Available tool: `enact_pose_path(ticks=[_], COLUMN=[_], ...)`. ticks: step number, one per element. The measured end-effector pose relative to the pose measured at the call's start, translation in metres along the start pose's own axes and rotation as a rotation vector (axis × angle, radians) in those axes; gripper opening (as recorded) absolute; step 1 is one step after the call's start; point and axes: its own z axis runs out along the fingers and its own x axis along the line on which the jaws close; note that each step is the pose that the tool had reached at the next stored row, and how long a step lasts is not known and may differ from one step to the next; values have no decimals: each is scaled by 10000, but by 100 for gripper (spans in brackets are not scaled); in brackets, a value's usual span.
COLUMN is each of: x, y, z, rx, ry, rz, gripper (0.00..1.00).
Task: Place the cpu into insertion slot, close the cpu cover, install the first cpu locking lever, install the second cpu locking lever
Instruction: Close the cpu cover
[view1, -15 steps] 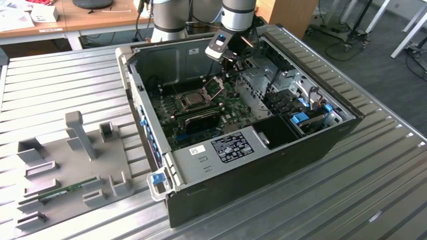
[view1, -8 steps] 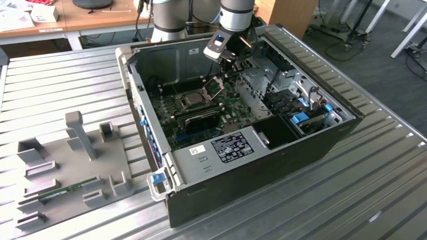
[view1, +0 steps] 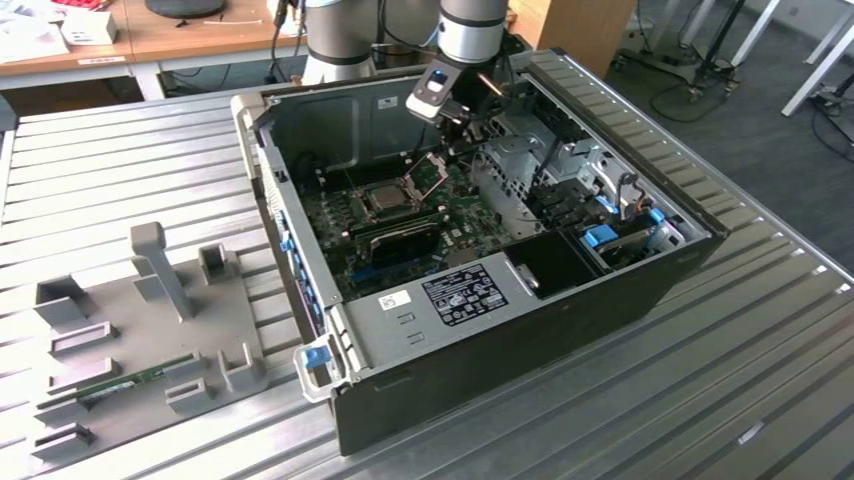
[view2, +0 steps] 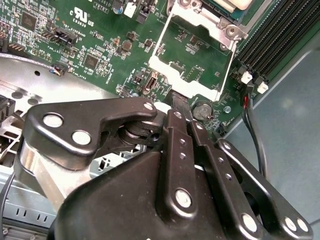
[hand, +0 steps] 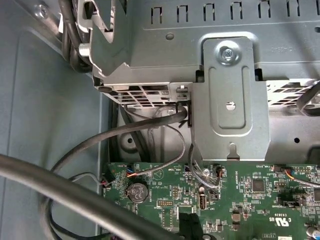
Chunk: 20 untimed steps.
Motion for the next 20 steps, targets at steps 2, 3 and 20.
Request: enact_pose_path(ticks=[2,3,20], x=[0,0,-7], y=[-9,-15,-324], z=[0,0,-17], rx=[0,0,-11], ry=[0,0,0], rz=[0,0,0], gripper=[10,10,10])
